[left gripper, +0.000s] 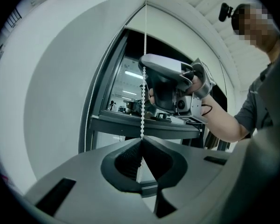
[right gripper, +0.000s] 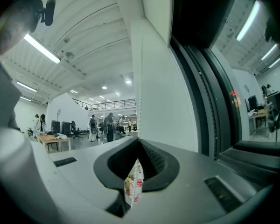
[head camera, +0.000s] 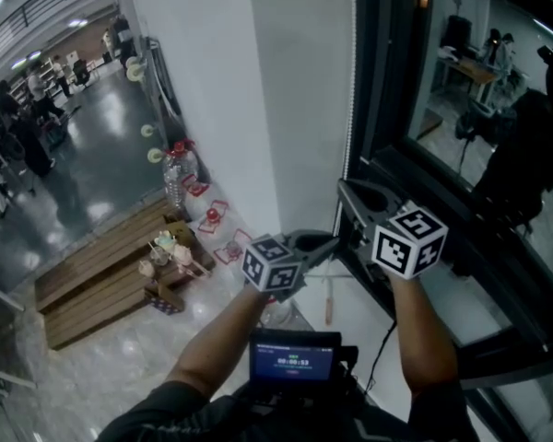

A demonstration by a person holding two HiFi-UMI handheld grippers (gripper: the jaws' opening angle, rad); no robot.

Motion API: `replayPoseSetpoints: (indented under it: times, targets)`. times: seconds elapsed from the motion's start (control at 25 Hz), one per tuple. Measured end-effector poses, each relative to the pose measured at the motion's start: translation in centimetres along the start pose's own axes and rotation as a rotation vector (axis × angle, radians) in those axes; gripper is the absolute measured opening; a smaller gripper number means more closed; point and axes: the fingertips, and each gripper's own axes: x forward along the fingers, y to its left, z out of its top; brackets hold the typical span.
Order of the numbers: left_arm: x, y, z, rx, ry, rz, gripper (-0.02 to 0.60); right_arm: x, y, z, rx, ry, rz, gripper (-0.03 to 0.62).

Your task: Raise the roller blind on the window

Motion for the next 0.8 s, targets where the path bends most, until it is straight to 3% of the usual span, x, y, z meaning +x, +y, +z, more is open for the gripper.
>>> replayPoseSetpoints:
  times: [0.36, 0.52, 0.8]
  targets:
    - [0.4, -0.2, -1.8, -0.007, 0.019, 0.007, 0.006, -0.2, -0.9, -1.9, 0.042, 0.011, -0.013, 0.0]
    - [0.5, -0.4, -1.6, 0.026, 0.025, 0.015, 0.006, -0.3, -1.0, -1.8, 0.034, 0.014, -0.016, 0.0]
    - [-0.5, 1.3, -2.0, 0.015, 0.035, 0.08, 0.012, -0.5, -1.8, -2.2, 0.046, 0.021, -0.022, 0.0]
